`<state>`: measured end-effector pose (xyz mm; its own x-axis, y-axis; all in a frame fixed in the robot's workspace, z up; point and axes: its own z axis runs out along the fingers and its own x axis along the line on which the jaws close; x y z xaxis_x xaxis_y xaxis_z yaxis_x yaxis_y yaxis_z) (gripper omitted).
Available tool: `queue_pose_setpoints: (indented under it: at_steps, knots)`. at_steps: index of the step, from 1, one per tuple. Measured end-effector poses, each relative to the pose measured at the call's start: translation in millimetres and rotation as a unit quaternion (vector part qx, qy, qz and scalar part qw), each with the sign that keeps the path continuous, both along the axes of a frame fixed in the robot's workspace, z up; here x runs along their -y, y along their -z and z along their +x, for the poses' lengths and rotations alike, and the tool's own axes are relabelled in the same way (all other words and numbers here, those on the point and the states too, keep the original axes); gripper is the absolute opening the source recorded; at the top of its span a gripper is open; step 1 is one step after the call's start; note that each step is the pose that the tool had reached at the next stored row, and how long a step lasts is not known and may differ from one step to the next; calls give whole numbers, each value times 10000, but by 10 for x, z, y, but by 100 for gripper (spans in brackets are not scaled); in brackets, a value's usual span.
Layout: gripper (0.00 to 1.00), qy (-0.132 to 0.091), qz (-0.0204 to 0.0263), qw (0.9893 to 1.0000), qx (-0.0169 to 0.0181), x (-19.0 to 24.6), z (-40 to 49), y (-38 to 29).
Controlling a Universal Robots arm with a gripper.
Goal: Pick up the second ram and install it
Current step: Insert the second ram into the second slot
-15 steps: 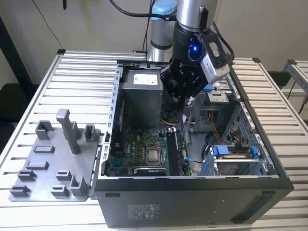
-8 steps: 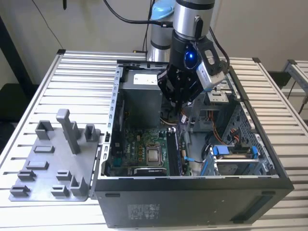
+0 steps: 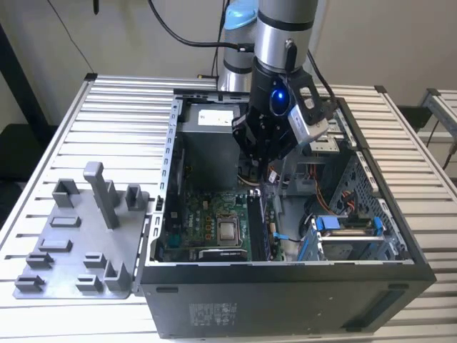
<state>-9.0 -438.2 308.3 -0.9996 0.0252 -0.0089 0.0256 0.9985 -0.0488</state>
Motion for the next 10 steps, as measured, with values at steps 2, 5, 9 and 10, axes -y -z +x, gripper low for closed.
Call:
queue_pose_setpoints:
  at_steps: [2,5,9,10]
  knots:
    - [14,0,-2,10000,0,2,0,34]
    - [14,0,-16,10000,0,7,0,71]
    - [14,-1,-22,10000,0,9,1,139]
    - [14,0,-22,10000,0,8,-1,157]
